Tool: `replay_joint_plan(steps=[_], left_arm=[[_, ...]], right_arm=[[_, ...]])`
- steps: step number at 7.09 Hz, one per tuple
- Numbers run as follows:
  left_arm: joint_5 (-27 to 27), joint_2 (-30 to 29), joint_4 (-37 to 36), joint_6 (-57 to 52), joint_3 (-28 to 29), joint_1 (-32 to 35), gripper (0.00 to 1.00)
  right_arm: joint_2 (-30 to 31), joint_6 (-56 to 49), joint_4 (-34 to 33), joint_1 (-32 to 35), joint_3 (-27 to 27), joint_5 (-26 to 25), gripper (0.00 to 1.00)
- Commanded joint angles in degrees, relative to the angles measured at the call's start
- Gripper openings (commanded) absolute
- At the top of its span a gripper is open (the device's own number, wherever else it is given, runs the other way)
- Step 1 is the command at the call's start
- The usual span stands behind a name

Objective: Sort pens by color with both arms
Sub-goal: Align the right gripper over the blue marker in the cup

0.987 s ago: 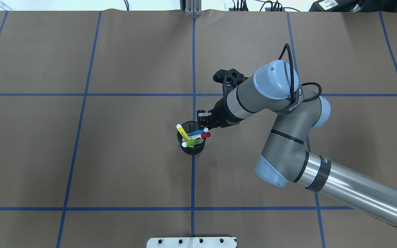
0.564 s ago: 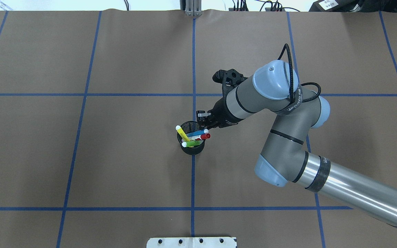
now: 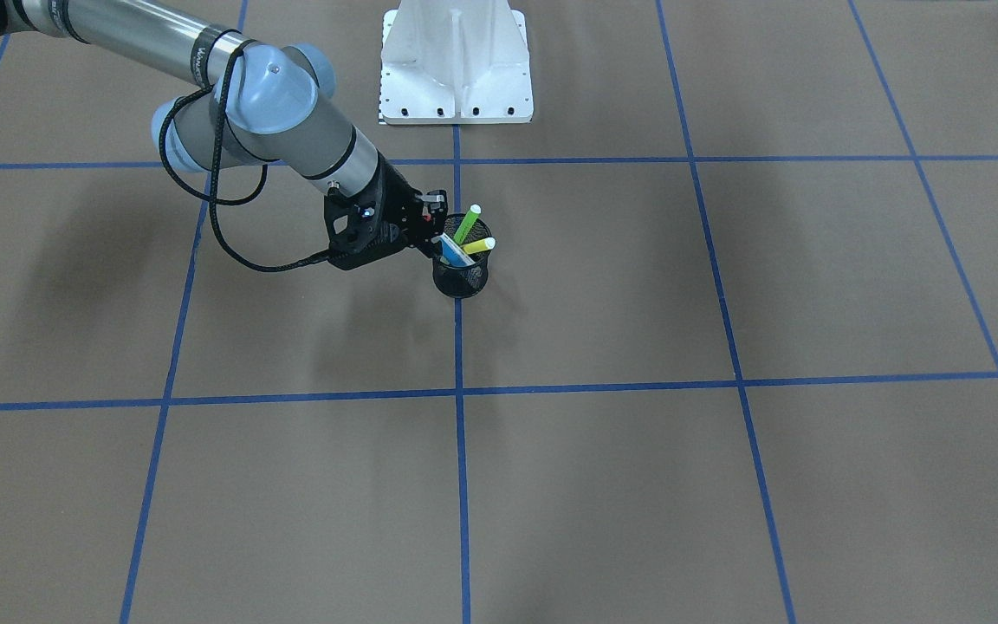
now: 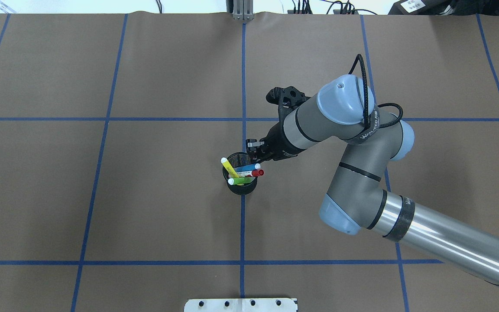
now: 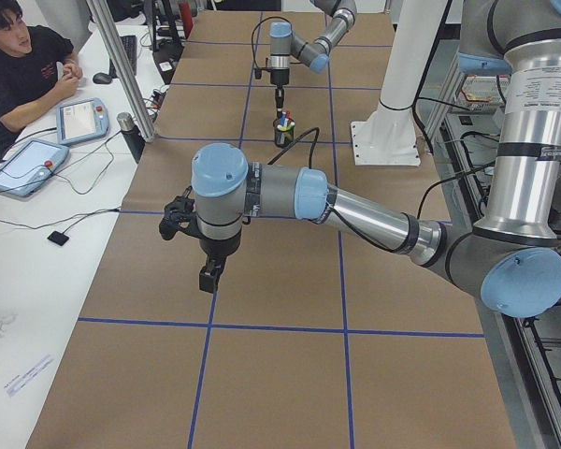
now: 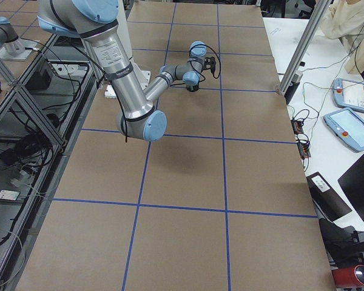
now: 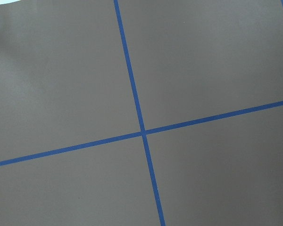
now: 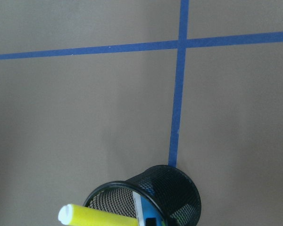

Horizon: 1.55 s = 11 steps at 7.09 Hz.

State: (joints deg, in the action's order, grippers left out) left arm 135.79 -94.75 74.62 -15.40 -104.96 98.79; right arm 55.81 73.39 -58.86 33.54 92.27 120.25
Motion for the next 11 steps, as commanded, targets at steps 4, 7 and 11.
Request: replay_joint_plan(steps=[4, 7, 11], left_arm=[[0.00, 0.18, 0.00, -0.07, -0.16, 0.00, 0.99], [0.00, 0.19, 0.00, -0.07, -0.16, 0.00, 0.99], [0.00, 0.18, 0.00, -0.07, -0.16, 0.00, 0.99]], right_arm=[[0.00, -0.26, -0.03, -0.05, 0.01, -0.10, 0.53], [0.52, 0.00, -0.12, -0.05, 0.27, -0.19, 0.52], [0.79, 0.35, -0.20, -0.49, 0.98, -0.28, 0.38]])
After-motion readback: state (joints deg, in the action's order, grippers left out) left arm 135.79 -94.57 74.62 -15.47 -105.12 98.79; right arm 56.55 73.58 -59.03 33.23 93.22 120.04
